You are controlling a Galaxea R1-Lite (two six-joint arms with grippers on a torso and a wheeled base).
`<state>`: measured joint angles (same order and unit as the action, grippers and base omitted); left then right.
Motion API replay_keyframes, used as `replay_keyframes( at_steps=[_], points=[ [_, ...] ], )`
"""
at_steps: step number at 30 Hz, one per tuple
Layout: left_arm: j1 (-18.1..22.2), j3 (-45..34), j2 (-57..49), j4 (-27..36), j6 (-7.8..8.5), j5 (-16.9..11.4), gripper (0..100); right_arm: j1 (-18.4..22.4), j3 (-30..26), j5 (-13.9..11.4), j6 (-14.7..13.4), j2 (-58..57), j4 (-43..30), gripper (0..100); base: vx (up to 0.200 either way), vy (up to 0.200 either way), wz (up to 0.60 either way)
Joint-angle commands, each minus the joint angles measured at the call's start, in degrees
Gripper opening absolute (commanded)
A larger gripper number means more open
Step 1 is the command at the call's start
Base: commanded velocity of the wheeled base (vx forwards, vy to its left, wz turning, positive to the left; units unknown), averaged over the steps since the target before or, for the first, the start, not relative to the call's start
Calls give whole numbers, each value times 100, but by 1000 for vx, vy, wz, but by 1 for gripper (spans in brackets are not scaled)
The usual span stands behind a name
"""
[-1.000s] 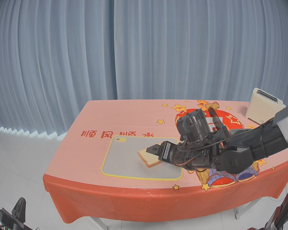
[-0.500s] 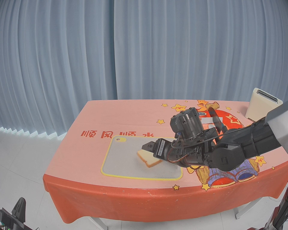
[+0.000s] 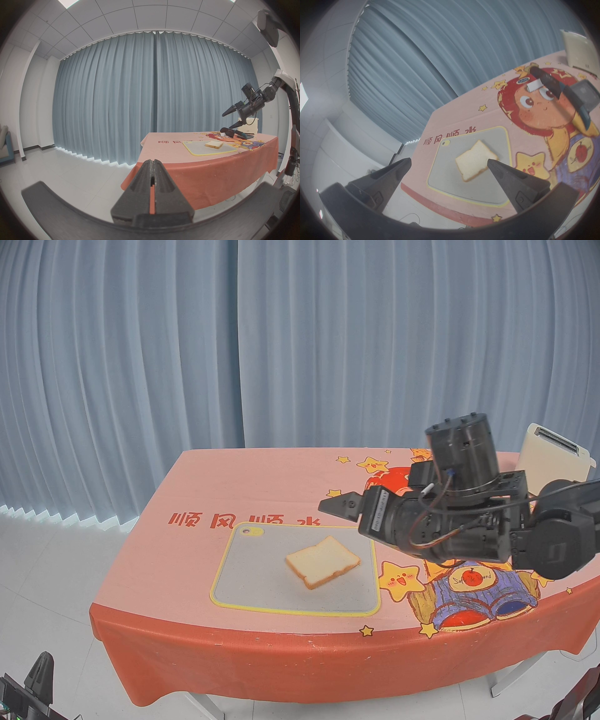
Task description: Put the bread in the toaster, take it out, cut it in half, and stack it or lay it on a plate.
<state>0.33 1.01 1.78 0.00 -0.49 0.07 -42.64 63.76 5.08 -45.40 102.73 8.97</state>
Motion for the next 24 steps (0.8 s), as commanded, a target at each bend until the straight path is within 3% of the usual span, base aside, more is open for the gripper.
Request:
replay_keyframes(
  at_steps=[1,6,7,10,14,19,24],
  points=[
    [2,-101,7,0,-4,1,0,204,-382,-139,286,-719,17,100,0,0,0],
    [2,-101,7,0,-4,1,0,344,-663,-148,919,-1291,17,100,0,0,0],
    [2,-101,7,-9,-4,1,0,344,-663,-148,919,-1291,17,100,0,0,0],
    [2,-101,7,0,-4,1,0,599,-865,-148,1411,-1915,17,100,0,0,0],
    [2,-101,7,0,-4,1,0,819,-935,-166,1587,-2231,-1,100,0,0,0],
    [2,-101,7,0,-4,1,0,977,-1085,-113,2228,-2301,17,100,0,0,0],
    [2,-101,7,0,-4,1,0,1162,-1093,-104,2413,-2301,17,100,0,0,0]
  ],
)
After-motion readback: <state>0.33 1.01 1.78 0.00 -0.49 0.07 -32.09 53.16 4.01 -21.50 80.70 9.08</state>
